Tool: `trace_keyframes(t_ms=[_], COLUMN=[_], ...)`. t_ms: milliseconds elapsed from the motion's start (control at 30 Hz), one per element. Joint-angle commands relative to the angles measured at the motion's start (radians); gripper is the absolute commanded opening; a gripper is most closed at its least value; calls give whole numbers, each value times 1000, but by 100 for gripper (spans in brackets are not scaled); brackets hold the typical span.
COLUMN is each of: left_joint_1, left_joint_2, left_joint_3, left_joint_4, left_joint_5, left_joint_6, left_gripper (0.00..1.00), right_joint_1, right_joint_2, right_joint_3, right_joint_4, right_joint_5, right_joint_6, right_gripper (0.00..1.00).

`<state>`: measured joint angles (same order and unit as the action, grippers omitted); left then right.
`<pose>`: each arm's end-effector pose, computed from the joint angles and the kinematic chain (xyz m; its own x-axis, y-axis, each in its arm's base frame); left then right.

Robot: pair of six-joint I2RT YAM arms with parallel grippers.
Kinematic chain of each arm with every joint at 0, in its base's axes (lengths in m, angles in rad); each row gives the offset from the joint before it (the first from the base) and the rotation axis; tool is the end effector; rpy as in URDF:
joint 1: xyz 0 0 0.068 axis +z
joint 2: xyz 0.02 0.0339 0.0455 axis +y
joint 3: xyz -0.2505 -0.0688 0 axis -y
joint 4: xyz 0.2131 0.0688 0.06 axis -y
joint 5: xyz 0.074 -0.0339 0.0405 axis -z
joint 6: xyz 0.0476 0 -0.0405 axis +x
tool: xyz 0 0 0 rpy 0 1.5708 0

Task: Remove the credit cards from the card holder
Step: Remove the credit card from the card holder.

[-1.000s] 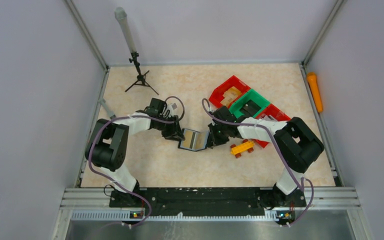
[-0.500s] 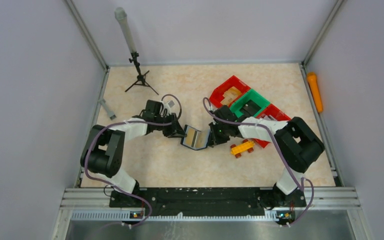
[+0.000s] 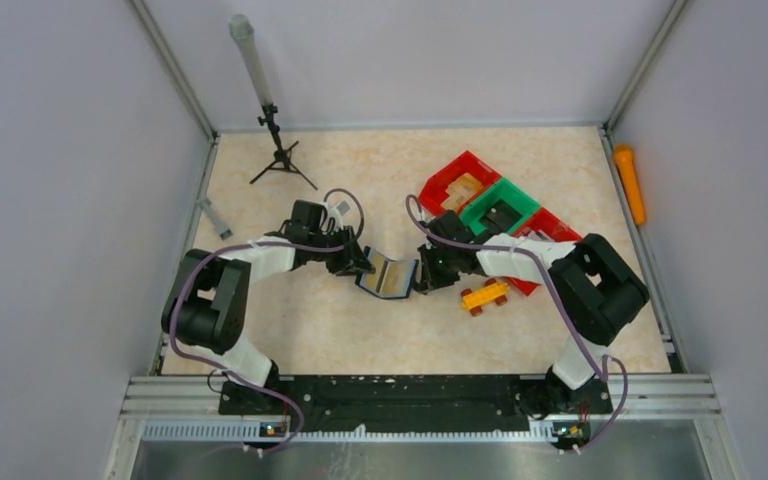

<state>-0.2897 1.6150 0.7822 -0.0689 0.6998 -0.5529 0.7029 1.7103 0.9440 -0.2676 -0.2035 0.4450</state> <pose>0.2666 -0.1115 0.1599 -0.9555 -0.1344 -0.2626 0.1170 0.6444 -0.7557 0.2316 0.2088 0.1534 -0.8982 -0.2085 -0.3869 -0.3604 0.8533 0.3769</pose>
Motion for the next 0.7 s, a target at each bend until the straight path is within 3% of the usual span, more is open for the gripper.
trace_keyframes(t_ms=[0, 200, 267, 400, 567, 667], left_joint_1=[-2, -2, -2, 3, 15, 28], left_joint_2=[28, 42, 37, -10, -87, -128], left_joint_3=[41, 37, 32, -17, -76, -91], left_joint_4=[-80, -84, -80, 1, 135, 208], left_joint_5=[-48, -29, -38, -36, 5, 17], left_joint_6=[65, 90, 89, 53, -5, -54], left_gripper=[29, 25, 14, 1, 0, 1], right_joint_1=[-6, -11, -18, -22, -22, -22], right_joint_2=[-32, -57, -72, -157, -299, -335], right_joint_3=[4, 5, 12, 0, -49, -78], right_joint_4=[30, 20, -2, -16, 67, 185], right_joint_5=[4, 34, 62, 129, 135, 38], right_joint_6=[-17, -22, -29, -38, -44, -55], right_gripper=[0, 0, 8, 22, 39, 41])
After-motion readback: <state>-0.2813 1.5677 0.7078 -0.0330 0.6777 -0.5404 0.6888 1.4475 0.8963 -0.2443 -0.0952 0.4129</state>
